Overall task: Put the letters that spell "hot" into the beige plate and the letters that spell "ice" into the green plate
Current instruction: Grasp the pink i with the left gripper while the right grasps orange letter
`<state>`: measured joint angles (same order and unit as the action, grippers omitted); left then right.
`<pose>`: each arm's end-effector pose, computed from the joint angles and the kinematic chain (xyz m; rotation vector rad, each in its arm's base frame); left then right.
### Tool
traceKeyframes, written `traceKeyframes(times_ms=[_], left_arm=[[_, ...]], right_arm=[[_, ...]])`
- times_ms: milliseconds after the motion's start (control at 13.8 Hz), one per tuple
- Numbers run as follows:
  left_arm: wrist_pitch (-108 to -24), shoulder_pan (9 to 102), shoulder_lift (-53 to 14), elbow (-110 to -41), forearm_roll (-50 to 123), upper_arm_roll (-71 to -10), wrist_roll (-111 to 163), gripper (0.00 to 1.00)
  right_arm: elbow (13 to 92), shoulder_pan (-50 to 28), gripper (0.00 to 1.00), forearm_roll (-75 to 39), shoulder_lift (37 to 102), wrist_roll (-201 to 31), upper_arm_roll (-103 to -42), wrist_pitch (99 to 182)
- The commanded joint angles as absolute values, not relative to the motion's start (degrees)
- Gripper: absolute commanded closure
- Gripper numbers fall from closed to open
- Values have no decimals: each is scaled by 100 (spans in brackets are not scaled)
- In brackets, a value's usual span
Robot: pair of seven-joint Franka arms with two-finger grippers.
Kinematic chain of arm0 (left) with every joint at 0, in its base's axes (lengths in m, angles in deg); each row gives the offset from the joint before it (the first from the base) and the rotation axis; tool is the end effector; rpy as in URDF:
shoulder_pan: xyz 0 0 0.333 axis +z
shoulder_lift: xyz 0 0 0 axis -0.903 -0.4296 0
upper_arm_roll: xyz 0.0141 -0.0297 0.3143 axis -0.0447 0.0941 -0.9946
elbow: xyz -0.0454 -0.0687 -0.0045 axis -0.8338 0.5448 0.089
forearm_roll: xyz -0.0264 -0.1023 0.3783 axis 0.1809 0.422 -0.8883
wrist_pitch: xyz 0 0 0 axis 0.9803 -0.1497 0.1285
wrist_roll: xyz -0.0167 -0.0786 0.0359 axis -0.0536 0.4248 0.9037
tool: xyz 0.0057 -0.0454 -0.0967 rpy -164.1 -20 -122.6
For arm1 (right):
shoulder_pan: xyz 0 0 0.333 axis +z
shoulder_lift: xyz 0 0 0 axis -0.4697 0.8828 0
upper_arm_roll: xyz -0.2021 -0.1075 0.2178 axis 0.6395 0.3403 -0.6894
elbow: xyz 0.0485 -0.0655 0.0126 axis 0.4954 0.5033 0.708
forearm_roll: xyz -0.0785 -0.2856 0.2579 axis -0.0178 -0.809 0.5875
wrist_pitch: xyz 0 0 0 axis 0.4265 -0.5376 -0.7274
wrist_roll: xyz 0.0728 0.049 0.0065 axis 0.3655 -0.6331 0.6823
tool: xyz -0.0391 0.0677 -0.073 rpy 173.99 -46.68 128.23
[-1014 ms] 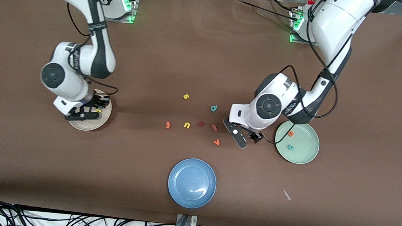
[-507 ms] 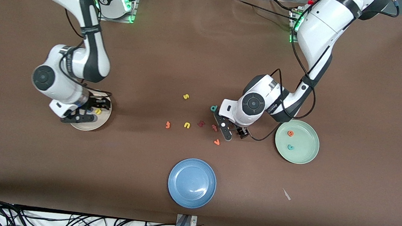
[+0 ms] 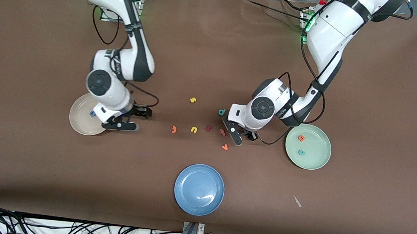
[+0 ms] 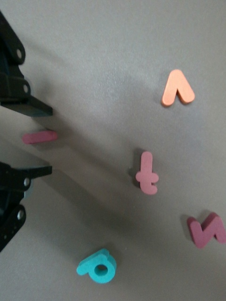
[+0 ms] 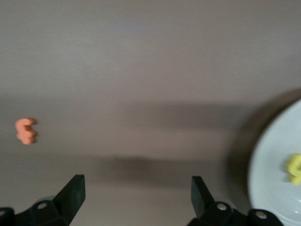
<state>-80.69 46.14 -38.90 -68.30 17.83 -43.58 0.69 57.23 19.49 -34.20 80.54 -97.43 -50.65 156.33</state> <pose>0.5839 -0.3575 0.1738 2.7322 -1.4261 -0.1134 0.5964 0.2541 0.2408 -3.1395 -0.0701 0.0375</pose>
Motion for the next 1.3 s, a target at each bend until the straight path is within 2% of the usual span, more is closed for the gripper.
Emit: traceKeyframes(times_ms=[0, 145, 217, 290, 796, 1231], left_arm=[[-8095, 4549, -3806, -6982, 1338, -4380, 700, 85], [-8086, 4514, -3779, -6991, 1337, -4380, 913, 90], [-8069, 4522, -3744, -6991, 1337, -4371, 922, 98], [-8051, 4540, -3683, -6991, 1337, -4371, 922, 100], [-7322, 5049, -3164, -6886, 1433, -4336, 589, 100], [-7313, 6207, -3164, -6859, 1416, -4345, -552, 100]], right_arm=[[5038, 2128, 0, -3280, 8613, -10075, -5079, 15601], [4642, 2120, 0, -3298, 8894, -10408, -5343, 15609], [4431, 2120, 0, -3298, 9044, -10637, -5422, 15610], [4203, 2129, 0, -3298, 9202, -10909, -5475, 15610], [3744, 2076, 1, -3298, 9686, -10771, -5678, 15820], [3717, 2050, 29, -3254, 9766, -10762, -5687, 15820]])
